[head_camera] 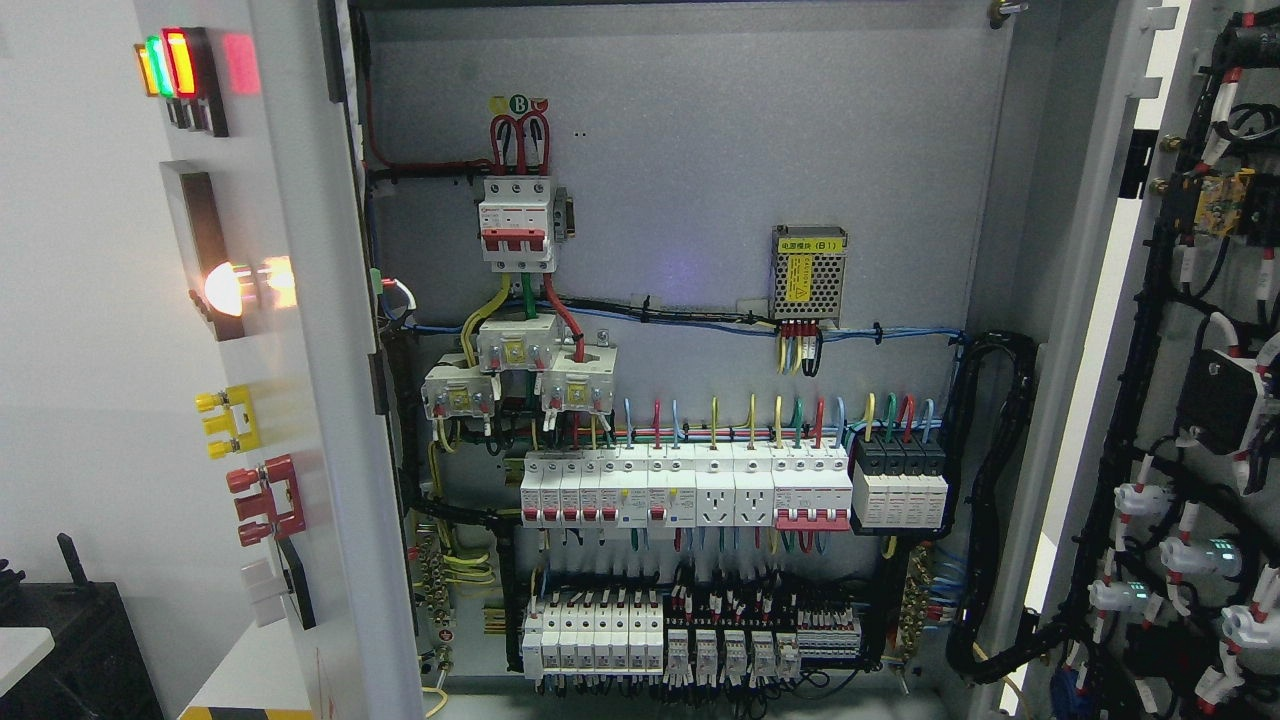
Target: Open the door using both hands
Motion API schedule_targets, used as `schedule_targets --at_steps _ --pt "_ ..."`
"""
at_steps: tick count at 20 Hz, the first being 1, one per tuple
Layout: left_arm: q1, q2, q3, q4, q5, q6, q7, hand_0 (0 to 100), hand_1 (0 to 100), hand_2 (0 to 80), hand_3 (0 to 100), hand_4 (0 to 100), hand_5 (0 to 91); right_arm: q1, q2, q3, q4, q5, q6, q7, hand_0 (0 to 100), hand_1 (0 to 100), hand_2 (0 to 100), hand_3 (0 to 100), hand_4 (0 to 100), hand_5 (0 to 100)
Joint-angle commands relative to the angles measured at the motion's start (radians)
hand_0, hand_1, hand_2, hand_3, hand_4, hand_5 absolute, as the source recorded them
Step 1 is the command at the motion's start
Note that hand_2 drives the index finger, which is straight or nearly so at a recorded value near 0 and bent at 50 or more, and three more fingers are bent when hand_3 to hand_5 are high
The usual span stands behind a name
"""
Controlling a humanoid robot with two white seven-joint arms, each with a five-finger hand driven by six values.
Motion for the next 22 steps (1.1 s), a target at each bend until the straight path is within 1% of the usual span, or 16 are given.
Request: schedule_targets --at_steps 1,6,13,15,17,18,19,22 --pt "0.000 0.000 0.000 0.023 0.000 0.001 0.000 0 0 0.0 0 4 0.0 -0.006 0.016 0.020 0.019 0.020 -0.001 -0.002 0 0 0 0 0 0" --pt "0.000 0.000 0.000 0.023 0.000 0.001 0.000 0 0 0.0 0 4 0.0 -0.016 0.039 0.027 0.028 0.032 -0.001 -0.002 0 0 0 0 0 0" --pt "0.000 0.000 0.000 0.023 0.000 0.001 0.000 0 0 0.0 0 4 0.0 -0.024 0.044 0.044 0.038 0.042 0.002 -0.007 0 0 0 0 0 0" --pt "0.000 0.000 0.000 0.023 0.000 0.001 0.000 0 0 0.0 0 4 0.0 -0.030 0.056 0.044 0.039 0.043 0.002 -0.007 0 0 0 0 0 0" --pt "0.000 0.000 0.000 0.023 0.000 0.001 0.000 0 0 0.0 0 4 0.0 -0.033 0.058 0.044 0.041 0.043 0.002 -0.007 0 0 0 0 0 0" --pt "0.000 0.000 0.000 0.023 0.000 0.001 0.000 0 0 0.0 0 4 0.0 -0.033 0.064 0.046 0.039 0.042 0.002 -0.005 0 0 0 0 0 0" --pt "0.000 0.000 0.000 0.023 0.000 0.001 0.000 0 0 0.0 0 4 0.0 -0.033 0.070 0.053 0.041 0.043 0.001 -0.005 0 0 0 0 0 0" --pt "0.000 0.000 0.000 0.023 0.000 0.001 0.000 0 0 0.0 0 4 0.0 -0.033 0.073 0.059 0.039 0.043 0.001 -0.007 0 0 0 0 0 0"
